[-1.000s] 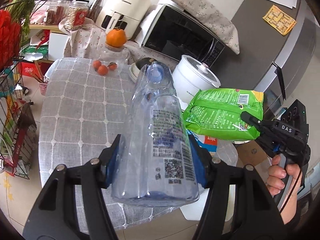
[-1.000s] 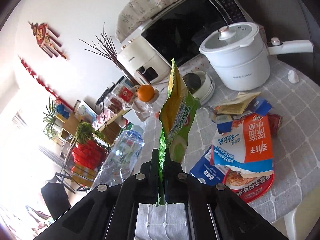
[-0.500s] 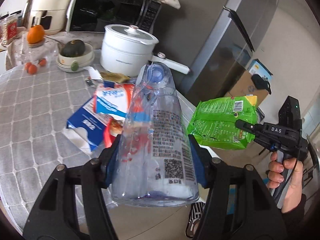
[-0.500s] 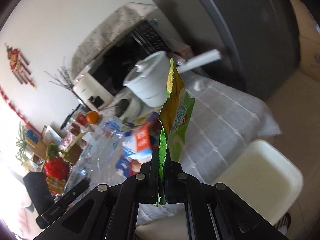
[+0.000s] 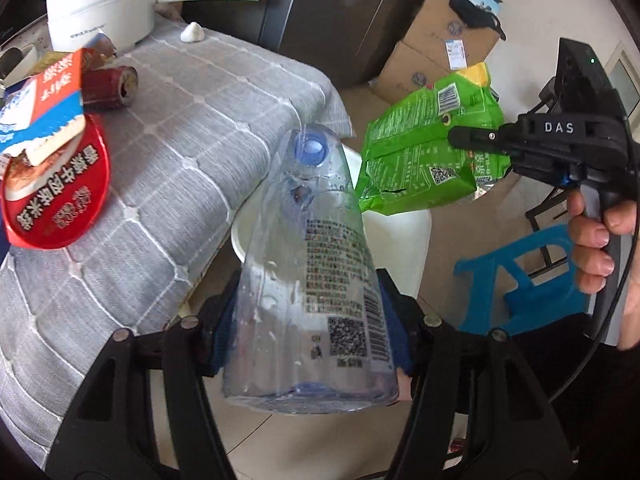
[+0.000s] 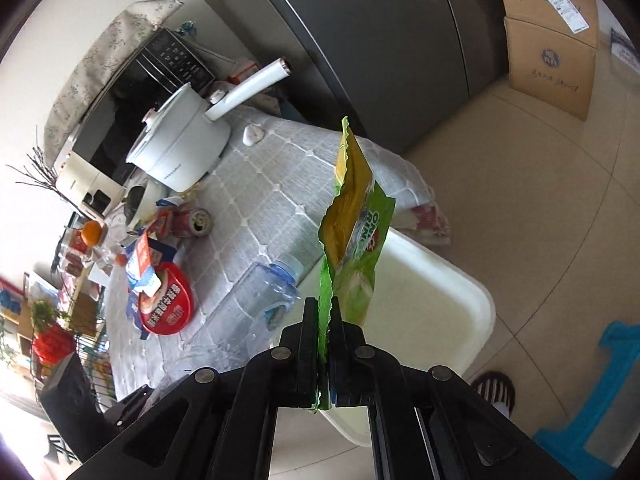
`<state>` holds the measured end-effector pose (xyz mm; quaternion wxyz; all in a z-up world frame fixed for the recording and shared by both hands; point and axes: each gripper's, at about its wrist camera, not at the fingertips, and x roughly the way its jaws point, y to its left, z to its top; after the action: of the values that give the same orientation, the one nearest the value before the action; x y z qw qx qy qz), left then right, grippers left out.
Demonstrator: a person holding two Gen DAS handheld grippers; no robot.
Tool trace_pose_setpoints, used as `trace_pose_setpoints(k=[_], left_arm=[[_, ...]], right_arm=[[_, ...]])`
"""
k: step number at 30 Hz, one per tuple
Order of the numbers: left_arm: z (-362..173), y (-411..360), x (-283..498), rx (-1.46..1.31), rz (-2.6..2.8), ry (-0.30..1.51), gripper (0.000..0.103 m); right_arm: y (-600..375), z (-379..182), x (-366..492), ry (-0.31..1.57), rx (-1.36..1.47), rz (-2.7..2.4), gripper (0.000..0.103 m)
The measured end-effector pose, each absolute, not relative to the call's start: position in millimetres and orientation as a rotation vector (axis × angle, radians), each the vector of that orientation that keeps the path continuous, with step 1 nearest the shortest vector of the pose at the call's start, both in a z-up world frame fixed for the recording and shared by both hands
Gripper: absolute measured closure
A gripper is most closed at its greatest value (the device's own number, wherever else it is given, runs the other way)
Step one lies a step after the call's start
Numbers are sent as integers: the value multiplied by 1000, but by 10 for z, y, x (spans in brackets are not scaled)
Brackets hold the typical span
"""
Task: Collect trash
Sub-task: 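Carry the bottle and green bag over the white basin with both tools, then open both tools to drop the bottle and bag into the basin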
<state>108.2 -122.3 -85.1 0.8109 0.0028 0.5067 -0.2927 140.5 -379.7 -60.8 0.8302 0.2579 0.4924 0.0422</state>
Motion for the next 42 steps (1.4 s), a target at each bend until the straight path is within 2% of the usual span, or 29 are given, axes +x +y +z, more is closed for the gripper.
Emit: trace_pose_setpoints(k=[7, 13, 15, 17, 25, 28, 30, 32, 33, 42], left_arm=[[-1085, -1512, 1242, 88, -626, 1110, 39], [-1145, -1610, 1307, 94, -643, 1079, 38], [-1133, -1600, 1324, 104, -616, 1077, 32], [-1096, -1548, 1309, 107, -588, 1061, 21], [-955, -1378, 1302, 130, -476, 991, 4], [-884, -1309, 1267, 134, -451, 968, 1], [-856, -1265, 1229, 141, -435, 957, 1], [-851, -1210, 1224, 145, -423, 957, 1], [-847, -1178, 1220, 144, -417, 957, 1], [-756, -912, 1189, 128, -376, 946, 1]], right_arm=[[-3797, -961, 1464, 1161, 484, 22, 99], [-3896, -1064, 1444, 1177, 474, -2, 99], [-3910, -1084, 1436, 1179, 475, -9, 99], [-3927, -1094, 1436, 1182, 475, -13, 99], [-3911, -1089, 1462, 1183, 489, -17, 97], [-3896, -1078, 1483, 1178, 509, -14, 90], [-3902, -1068, 1494, 1172, 540, -11, 74], [-3916, -1041, 1488, 1155, 559, -25, 36], [-3920, -1013, 1476, 1140, 563, -33, 33], [-3839, -863, 1504, 1113, 556, -18, 31]])
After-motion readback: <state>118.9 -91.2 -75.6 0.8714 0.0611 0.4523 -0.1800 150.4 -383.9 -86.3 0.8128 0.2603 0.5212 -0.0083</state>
